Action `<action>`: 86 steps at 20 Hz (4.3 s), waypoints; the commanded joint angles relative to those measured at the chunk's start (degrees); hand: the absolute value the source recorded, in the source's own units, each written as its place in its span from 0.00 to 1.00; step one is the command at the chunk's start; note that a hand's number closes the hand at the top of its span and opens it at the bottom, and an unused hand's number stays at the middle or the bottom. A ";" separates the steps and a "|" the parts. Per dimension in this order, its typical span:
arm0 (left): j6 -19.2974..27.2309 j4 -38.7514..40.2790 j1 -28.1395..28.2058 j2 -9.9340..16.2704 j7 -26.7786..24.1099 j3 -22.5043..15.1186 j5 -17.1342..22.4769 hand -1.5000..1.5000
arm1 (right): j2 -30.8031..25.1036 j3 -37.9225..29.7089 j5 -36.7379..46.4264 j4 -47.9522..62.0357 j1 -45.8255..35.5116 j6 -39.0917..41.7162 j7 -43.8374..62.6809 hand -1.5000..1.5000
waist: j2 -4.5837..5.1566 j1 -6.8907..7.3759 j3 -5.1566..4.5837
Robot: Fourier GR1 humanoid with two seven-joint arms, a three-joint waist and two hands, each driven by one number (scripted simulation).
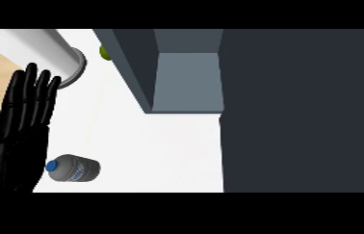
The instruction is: Pick up the bottled water, place it into the cabinet and close the cabinet
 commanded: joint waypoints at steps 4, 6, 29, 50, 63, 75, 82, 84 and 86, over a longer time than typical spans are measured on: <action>-13.42 -3.70 6.27 6.65 -5.41 9.41 16.38 0.00 | -0.14 -1.52 -5.48 -5.35 5.22 3.19 -0.45 0.00 | 0.08 0.28 0.38; -20.32 -5.55 9.38 11.67 -3.94 14.36 25.53 0.00 | 0.54 -0.24 -5.34 -9.56 8.39 2.56 1.81 0.00 | -0.20 0.65 0.32; -33.24 -5.81 30.17 5.80 3.80 23.46 31.15 0.00 | 0.98 9.11 -11.79 -26.86 38.57 9.74 8.32 0.00 | 0.03 -0.38 0.42; -34.11 37.45 12.61 2.10 -22.36 24.14 2.50 0.00 | 1.32 12.86 -7.49 -27.96 48.92 13.00 -0.07 0.00 | 0.22 -1.03 0.30; -31.35 67.68 2.09 5.78 -41.09 25.26 -4.32 0.00 | -0.28 13.05 -6.98 -28.91 56.02 17.37 -6.79 0.00 | 0.31 -1.23 0.26; -33.31 82.88 -4.98 3.46 -48.77 20.67 -4.55 0.00 | 0.65 15.97 -5.88 -29.73 60.01 17.00 -8.09 0.00 | 0.40 -1.38 0.17; -35.14 88.96 -8.66 5.81 -50.59 22.90 -0.55 1.00 | -0.64 12.87 -7.92 -28.06 61.03 18.79 -11.76 0.00 | 0.34 -1.30 0.24; -35.20 89.77 -8.84 3.16 -50.30 21.89 -0.14 1.00 | -0.30 13.83 -7.35 -28.30 60.11 17.80 -9.62 0.00 | 0.46 -1.08 0.22; -35.49 89.41 -9.38 3.05 -50.55 21.48 0.24 1.00 | -0.20 13.43 -7.11 -28.35 58.18 17.11 -8.65 0.00 | 0.55 -0.70 0.22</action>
